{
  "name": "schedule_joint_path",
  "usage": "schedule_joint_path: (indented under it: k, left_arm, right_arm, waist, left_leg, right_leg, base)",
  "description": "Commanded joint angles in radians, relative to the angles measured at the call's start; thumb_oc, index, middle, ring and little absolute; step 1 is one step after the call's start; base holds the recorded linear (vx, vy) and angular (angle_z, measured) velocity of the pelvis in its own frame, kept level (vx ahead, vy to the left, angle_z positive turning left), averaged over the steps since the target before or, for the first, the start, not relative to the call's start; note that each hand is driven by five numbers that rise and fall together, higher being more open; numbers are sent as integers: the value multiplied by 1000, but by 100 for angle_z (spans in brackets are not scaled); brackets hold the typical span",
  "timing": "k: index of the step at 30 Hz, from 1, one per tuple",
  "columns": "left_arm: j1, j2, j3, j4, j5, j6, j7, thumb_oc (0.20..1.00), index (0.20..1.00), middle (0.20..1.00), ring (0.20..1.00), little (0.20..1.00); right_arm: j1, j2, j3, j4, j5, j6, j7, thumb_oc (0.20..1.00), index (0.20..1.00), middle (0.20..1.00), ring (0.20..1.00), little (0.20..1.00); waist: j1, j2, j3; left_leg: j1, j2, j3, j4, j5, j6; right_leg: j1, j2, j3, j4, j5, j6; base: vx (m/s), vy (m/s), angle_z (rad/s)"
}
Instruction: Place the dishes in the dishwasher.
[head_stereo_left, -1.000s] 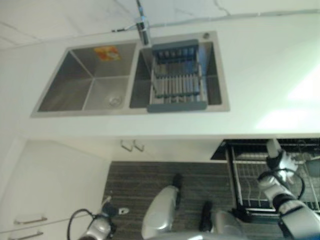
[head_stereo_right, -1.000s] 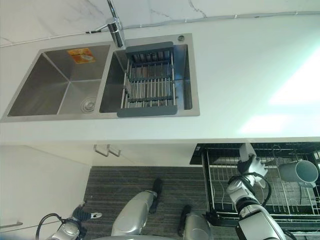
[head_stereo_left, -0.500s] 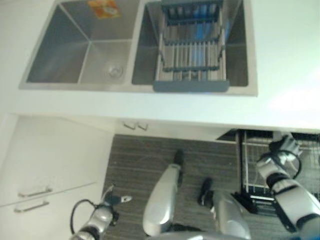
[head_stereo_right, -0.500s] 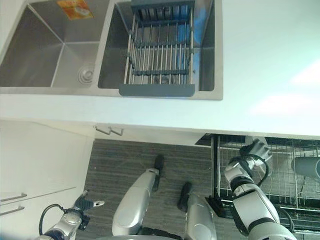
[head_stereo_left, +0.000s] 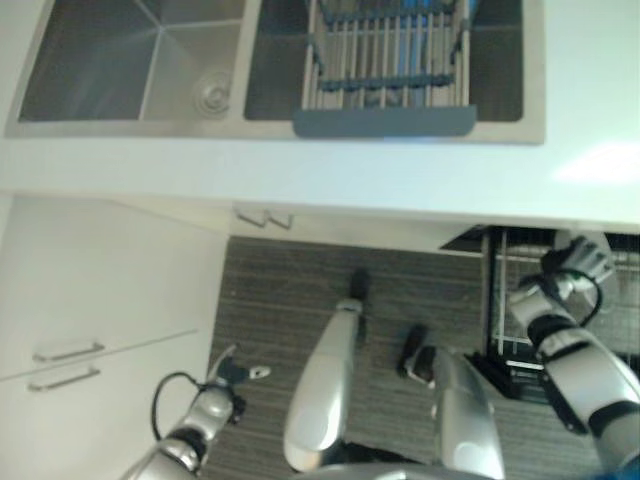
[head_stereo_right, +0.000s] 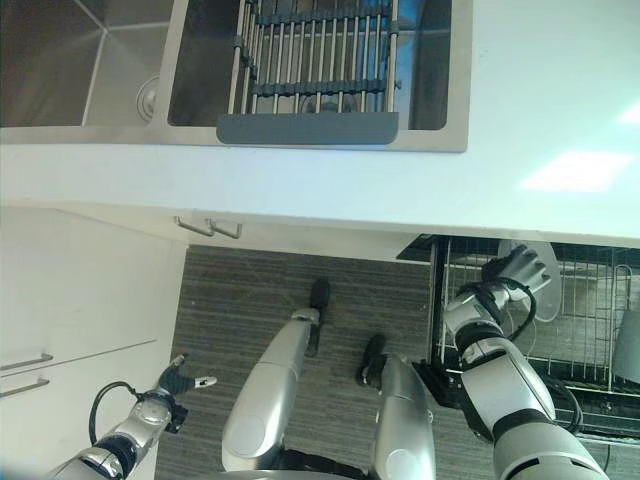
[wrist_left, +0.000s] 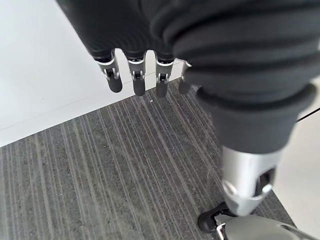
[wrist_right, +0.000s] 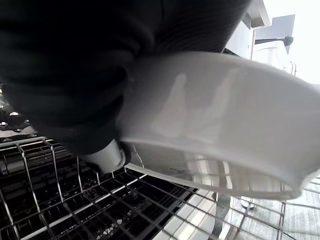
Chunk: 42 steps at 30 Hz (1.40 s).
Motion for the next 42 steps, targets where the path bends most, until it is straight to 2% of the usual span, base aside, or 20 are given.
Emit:
schedule_joint_path:
  k: [1, 3, 4, 6, 7, 8, 10, 14, 17, 20, 22, 27, 30, 32, 35, 37, 39, 41, 42]
  left_arm:
    - [38, -2, -28, -16, -32, 4, 23, 1000, 1000, 1000, 1000, 1000]
    - [38, -10, -35, -22, -37, 7, 22, 1000, 1000, 1000, 1000, 1000]
    - [38, -18, -37, -20, -33, 5, 21, 1000, 1000, 1000, 1000, 1000]
    - [40, -25, -41, -16, -37, 1, 23, 1000, 1000, 1000, 1000, 1000]
    - [42, -39, -44, -12, -41, 4, 29, 1000, 1000, 1000, 1000, 1000]
    - [39, -46, -47, -12, -46, 9, 33, 1000, 1000, 1000, 1000, 1000]
    - [36, -57, -50, -11, -49, 17, 33, 1000, 1000, 1000, 1000, 1000]
    - [43, -76, -56, 11, -61, 10, 35, 1000, 1000, 1000, 1000, 1000]
    - [64, -87, -56, 37, -71, 6, 31, 1000, 1000, 1000, 1000, 1000]
    - [89, -97, -51, 54, -76, 1, 33, 1000, 1000, 1000, 1000, 1000]
    - [104, -104, -45, 62, -70, 4, 34, 1000, 1000, 1000, 1000, 1000]
    - [140, -122, -39, 63, -53, 28, 44, 1000, 1000, 1000, 1000, 1000]
    - [157, -133, -20, 64, -28, 59, 48, 1000, 1000, 1000, 1000, 1000]
    - [160, -136, -12, 63, 1, 80, 43, 1000, 1000, 1000, 1000, 1000]
    - [161, -145, -7, 63, 23, 117, -3, 1000, 1000, 1000, 1000, 1000]
    - [167, -145, -1, 63, 37, 125, -8, 1000, 1000, 1000, 1000, 1000]
    - [175, -144, 16, 61, 28, 142, -17, 1000, 1000, 1000, 1000, 1000]
    - [184, -143, 47, 51, 25, 159, -34, 1000, 1000, 1000, 1000, 1000]
    - [184, -144, 55, 53, 14, 160, -37, 1000, 1000, 1000, 1000, 1000]
  right_arm:
    - [79, 14, -11, 51, 129, -23, 50, 1000, 1000, 1000, 1000, 1000]
    - [89, 22, -41, 50, 195, -127, 37, 1000, 1000, 1000, 1000, 1000]
    - [87, 32, -71, 47, 279, -250, 34, 1000, 1000, 1000, 1000, 1000]
    - [86, 54, -119, 31, 359, -363, 50, 1000, 1000, 1000, 1000, 1000]
    - [100, 98, -173, 15, 485, -496, 145, 1000, 1000, 1000, 1000, 1000]
    - [114, 127, -181, 4, 511, -534, 187, 1000, 1000, 1000, 1000, 1000]
    - [128, 150, -176, -7, 521, -576, 186, 1000, 1000, 1000, 1000, 1000]
    - [158, 153, -171, -28, 497, -623, 167, 1000, 1000, 1000, 1000, 1000]
    - [189, 159, -175, -55, 498, -674, 105, 1000, 1000, 1000, 1000, 1000]
    - [233, 165, -190, -93, 530, -727, 86, 1000, 1000, 1000, 1000, 1000]
    - [259, 175, -194, -127, 528, -761, 70, 1000, 1000, 1000, 1000, 1000]
    - [337, 192, -170, -248, 511, -793, 46, 1000, 1000, 1000, 1000, 1000]
    - [404, 193, -138, -360, 471, -795, 47, 1000, 1000, 1000, 1000, 1000]
    - [436, 188, -131, -409, 478, -796, 70, 1000, 1000, 1000, 1000, 1000]
    - [473, 172, -127, -467, 473, -733, 134, 1000, 1000, 1000, 1000, 1000]
    - [489, 158, -121, -513, 469, -735, 185, 1000, 1000, 1000, 1000, 1000]
    - [523, 146, -119, -597, 499, -728, 276, 1000, 1000, 1000, 1000, 1000]
    - [588, 133, -128, -708, 540, -746, 418, 1000, 1000, 1000, 1000, 1000]
    - [605, 129, -137, -727, 532, -750, 436, 1000, 1000, 1000, 1000, 1000]
  waist:
    - [1, 64, -7]
    - [-3, 67, -7]
    - [-5, 68, -7]
    - [-9, 65, -7]
    - [-18, 59, -7]
    - [-24, 57, -7]
    - [-33, 56, -7]
    - [-53, 54, -7]
    - [-65, 50, -30]
    - [-84, 27, -49]
    - [-94, 22, -70]
    - [-124, -11, -116]
    - [-154, -42, -163]
    - [-171, -61, -191]
    - [-197, -83, -228]
    - [-207, -93, -249]
    - [-225, -108, -277]
    - [-256, -122, -304]
    - [-264, -127, -311]
  left_leg:
    - [-25, -27, 63, -101, -19, 0]
    - [-23, -31, 63, -101, -24, 1]
    - [-20, -33, 64, -101, -25, 2]
    - [-11, -35, 64, -101, -30, 1]
    - [1, -37, 65, -101, -43, 2]
    - [8, -36, 66, -101, -46, 2]
    - [21, -36, 66, -101, -47, 0]
    - [58, -36, 68, -101, -51, -2]
    - [78, -23, 65, -101, -55, -5]
    - [101, -20, 73, -101, -66, -8]
    - [114, -6, 73, -101, -68, -11]
    - [165, 7, 80, -101, -72, -14]
    - [217, 15, 88, -101, -87, -14]
    - [239, 16, 95, -101, -96, -15]
    - [269, 28, 108, -101, -104, -18]
    - [283, 36, 117, -101, -110, -20]
    - [301, 52, 133, -101, -117, -23]
    - [323, 81, 162, -101, -126, -29]
    - [330, 90, 172, -101, -128, -31]
  right_leg:
    - [96, 19, 57, 16, -23, 32]
    - [93, 16, 58, 16, -22, 32]
    - [97, 15, 60, 11, -20, 32]
    - [106, 16, 64, 5, -20, 32]
    - [120, 19, 72, -11, -19, 32]
    - [124, 19, 75, -14, -20, 32]
    - [133, 20, 78, -19, -19, 31]
    - [170, 22, 87, -39, -11, 32]
    - [197, 38, 100, -77, 4, 31]
    - [228, 44, 117, -116, 12, 33]
    - [247, 61, 129, -163, 40, 33]
    - [311, 72, 158, -273, 91, 42]
    - [357, 70, 185, -346, 126, 54]
    - [358, 63, 202, -346, 128, 62]
    - [357, 56, 219, -346, 136, 69]
    - [355, 52, 226, -346, 138, 74]
    - [352, 47, 235, -346, 139, 79]
    - [347, 45, 244, -346, 137, 82]
    - [346, 44, 246, -346, 136, 83]
  base:
    - [-7, 41, -5]
    - [8, 49, 3]
    - [17, 37, 4]
    - [35, 39, 3]
    - [49, 55, 1]
    - [53, 59, 0]
    - [42, 44, -1]
    - [52, 55, -6]
    - [37, 40, -10]
    - [44, 20, -9]
    - [27, 23, -9]
    - [46, 12, -19]
    - [47, 7, -25]
    - [45, 0, -32]
    - [28, -13, -43]
    - [38, -39, -27]
    - [53, -56, -39]
    - [33, -85, -55]
    - [43, -108, -37]
